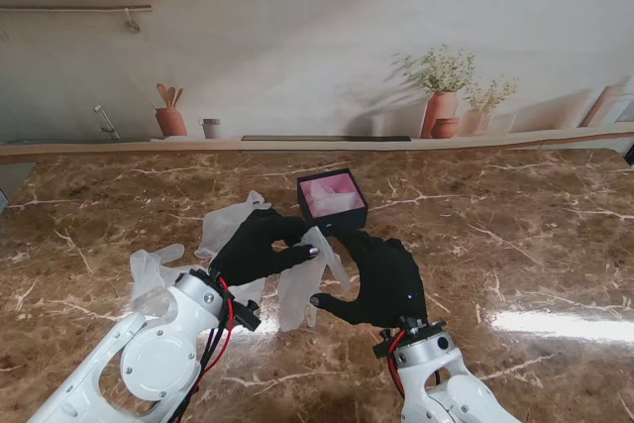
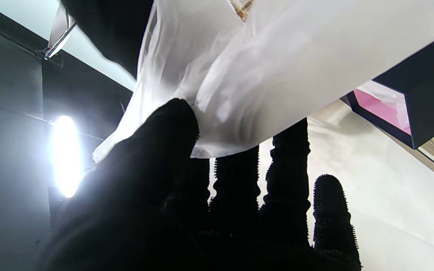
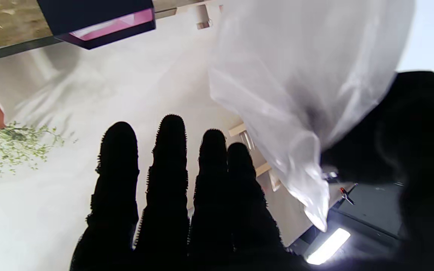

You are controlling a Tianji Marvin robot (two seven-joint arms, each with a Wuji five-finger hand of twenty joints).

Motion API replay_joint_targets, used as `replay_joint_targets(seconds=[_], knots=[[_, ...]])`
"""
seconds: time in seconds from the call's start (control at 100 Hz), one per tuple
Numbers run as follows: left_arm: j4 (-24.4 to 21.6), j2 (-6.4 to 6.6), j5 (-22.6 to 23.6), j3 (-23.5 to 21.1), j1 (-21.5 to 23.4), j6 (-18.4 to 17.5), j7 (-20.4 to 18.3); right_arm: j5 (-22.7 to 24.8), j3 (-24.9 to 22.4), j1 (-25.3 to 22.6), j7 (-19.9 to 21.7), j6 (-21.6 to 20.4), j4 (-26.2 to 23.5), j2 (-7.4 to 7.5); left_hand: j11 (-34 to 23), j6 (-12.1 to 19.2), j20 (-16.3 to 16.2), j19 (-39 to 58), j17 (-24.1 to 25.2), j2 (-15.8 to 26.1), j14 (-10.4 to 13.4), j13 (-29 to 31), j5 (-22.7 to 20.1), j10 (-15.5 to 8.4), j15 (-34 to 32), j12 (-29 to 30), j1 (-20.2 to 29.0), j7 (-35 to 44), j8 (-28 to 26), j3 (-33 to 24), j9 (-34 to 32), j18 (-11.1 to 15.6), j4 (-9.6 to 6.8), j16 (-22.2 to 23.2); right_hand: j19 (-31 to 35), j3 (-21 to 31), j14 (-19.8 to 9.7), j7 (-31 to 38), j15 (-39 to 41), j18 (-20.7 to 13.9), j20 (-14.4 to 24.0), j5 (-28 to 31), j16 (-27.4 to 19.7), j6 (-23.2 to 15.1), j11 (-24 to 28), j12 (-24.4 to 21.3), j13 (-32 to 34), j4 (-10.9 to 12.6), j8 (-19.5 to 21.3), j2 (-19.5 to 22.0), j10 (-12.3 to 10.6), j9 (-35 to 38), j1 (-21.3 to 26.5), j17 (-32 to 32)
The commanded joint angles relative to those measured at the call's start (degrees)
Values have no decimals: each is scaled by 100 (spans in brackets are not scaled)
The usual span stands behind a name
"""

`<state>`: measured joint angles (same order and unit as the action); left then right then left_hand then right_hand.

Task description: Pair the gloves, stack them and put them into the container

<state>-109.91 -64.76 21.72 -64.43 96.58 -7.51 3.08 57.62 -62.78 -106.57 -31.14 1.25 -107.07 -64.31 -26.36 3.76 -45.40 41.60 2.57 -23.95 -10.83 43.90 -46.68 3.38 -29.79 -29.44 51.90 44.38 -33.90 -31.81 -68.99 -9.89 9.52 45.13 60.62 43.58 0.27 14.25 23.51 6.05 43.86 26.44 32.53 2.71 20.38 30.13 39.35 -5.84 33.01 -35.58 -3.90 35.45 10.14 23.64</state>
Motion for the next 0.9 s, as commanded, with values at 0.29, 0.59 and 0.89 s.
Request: replay_joint_targets(seconds=[0.29,0.59,0.89], knots=[[-2,16,-70,-170,176,-65,-121,-488,90,220,-876,-154,505,-267,17,296,193,93,168,84,31,89,-116,7,-157,93,-77,297,16,-292,-219,64,79,56,1270,1552,-309,3754,1262,-261,242,2564,384,-2191,1001,873,1079,-1025,-135,386,-442,2274,1441,630],[36,51,-41,-338,399,-43,-221,-477,-349,-157,-583,-791,186,-190,436,681,208,-506,241,87,-9,-839,-384,-176,431,-585,153,184,1080,538,644,-185,-100,-164,1480,1885,-271,4051,1671,-192,260,2942,572,-1982,1251,1536,1312,-863,583,404,-372,2810,1415,752],[-286,229,153,-732,883,-476,-822,-666,-922,-820,187,-1706,-424,-104,52,548,-30,-315,179,-331,-46,-359,-832,-183,-43,-1362,53,225,1913,436,204,-256,-87,259,2136,2881,44,4289,2269,-17,239,3541,787,-1824,1496,1774,2064,-602,1277,-207,-53,3575,1078,1359]])
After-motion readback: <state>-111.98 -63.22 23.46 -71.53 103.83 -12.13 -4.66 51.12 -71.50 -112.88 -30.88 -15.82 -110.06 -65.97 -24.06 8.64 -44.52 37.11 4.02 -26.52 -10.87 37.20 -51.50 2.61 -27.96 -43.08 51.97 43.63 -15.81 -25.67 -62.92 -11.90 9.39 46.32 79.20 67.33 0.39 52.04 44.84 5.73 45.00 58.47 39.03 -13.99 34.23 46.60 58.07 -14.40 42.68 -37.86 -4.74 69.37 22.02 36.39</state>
